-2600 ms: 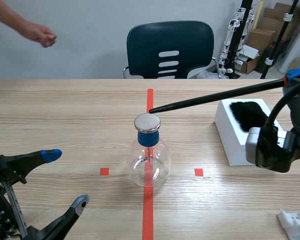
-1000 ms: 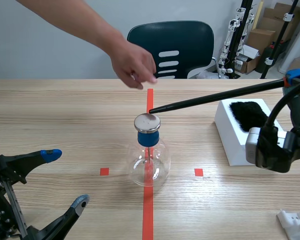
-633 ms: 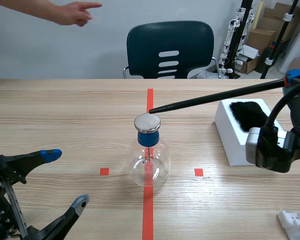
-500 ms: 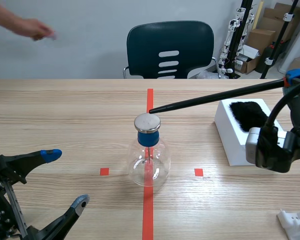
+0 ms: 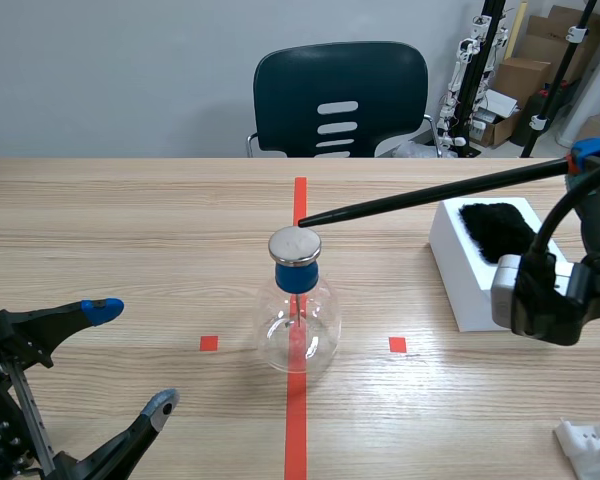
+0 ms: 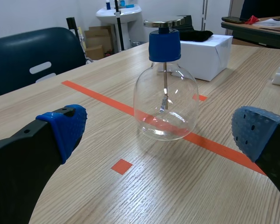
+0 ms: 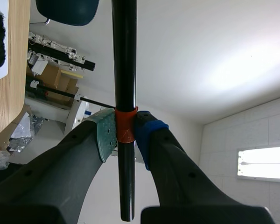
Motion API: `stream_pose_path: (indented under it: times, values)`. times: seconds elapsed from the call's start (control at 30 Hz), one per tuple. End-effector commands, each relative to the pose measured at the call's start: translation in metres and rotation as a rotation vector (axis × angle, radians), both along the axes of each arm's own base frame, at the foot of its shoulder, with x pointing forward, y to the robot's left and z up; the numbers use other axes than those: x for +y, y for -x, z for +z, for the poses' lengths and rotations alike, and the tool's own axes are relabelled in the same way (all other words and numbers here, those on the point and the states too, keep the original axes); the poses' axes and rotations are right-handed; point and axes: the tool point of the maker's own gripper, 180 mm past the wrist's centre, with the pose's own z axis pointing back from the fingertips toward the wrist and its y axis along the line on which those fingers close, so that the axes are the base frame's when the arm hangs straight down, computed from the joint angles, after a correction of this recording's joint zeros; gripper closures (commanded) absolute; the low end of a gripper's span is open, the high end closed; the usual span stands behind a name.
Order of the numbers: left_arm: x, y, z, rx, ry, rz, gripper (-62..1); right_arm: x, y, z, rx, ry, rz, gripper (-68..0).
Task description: Do the electroscope experiment. hold the rod still at the electroscope
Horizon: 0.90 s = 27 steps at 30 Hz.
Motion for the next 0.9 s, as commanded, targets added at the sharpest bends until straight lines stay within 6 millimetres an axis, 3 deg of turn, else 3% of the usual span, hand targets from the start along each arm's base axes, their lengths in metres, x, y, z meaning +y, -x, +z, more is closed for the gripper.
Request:
stream_pose_path:
  times: [0.0,0.57,0.73,0.87]
  values:
    - [-0.002,-0.002,0.008,-0.024,0.030,0.001,-62.3,0.000,-0.003,0.010,-0.037,0.003,0.005,-0.4]
    - [-0.002,-0.002,0.008,-0.024,0.030,0.001,-62.3,0.000,-0.003,0.010,-0.035,-0.005,0.003,-0.4]
    - [-0.002,-0.002,0.008,-0.024,0.030,0.001,-62.3,-0.003,0.005,0.008,-0.008,-0.026,-0.001,-0.4]
    - [-0.002,-0.002,0.008,-0.024,0.030,0.001,-62.3,-0.011,0.013,0.017,-0.014,-0.061,-0.030,-0.4]
